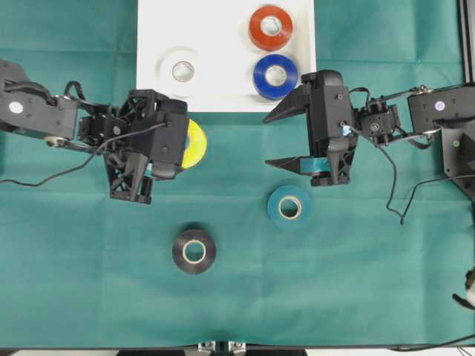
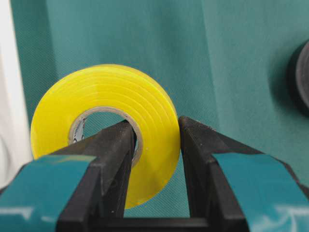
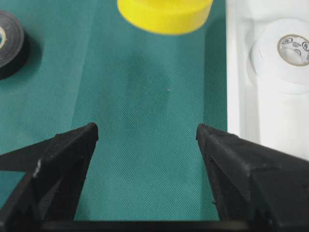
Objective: Put the tape alternately from left to right into the white case.
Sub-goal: 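Carry the yellow roll with the left gripper into the tray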
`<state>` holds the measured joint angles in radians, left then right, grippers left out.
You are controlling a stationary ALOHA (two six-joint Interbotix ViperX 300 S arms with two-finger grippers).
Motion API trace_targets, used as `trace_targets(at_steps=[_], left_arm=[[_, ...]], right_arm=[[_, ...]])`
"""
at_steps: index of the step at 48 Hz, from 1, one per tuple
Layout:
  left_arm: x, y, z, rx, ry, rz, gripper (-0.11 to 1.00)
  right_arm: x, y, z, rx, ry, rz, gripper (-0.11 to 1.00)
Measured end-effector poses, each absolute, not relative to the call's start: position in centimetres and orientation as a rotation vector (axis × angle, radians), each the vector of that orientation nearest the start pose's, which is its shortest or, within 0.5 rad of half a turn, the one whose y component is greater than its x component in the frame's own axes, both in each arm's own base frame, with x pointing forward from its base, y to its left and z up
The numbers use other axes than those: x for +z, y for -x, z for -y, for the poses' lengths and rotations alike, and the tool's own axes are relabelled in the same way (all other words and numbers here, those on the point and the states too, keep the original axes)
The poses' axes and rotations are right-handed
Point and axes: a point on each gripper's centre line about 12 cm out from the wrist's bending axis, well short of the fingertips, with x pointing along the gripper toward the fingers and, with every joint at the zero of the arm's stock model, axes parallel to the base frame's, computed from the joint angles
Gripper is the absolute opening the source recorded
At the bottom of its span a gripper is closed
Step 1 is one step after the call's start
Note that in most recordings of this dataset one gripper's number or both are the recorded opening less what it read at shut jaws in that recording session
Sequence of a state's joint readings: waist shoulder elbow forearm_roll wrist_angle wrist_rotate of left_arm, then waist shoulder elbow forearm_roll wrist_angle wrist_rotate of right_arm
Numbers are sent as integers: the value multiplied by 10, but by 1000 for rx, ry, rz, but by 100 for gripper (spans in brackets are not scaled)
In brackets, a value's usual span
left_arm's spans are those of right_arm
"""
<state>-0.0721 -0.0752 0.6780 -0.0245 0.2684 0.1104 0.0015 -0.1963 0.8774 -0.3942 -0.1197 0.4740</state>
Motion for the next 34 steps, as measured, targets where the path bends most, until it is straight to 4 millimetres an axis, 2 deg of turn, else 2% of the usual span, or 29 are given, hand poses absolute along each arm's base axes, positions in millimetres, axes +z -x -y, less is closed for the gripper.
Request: trace_targets(at_steps=[7, 23, 34], left_arm=[[176, -356, 27, -114, -114, -872, -4], [175, -356, 24, -111, -116, -881, -4], [174, -356, 5, -61, -94, -887, -4]], right_arm=[[180, -332, -6, 23, -93, -572, 88], [180, -332, -6, 22, -92, -573, 88], [180, -332, -6, 23, -93, -572, 88]])
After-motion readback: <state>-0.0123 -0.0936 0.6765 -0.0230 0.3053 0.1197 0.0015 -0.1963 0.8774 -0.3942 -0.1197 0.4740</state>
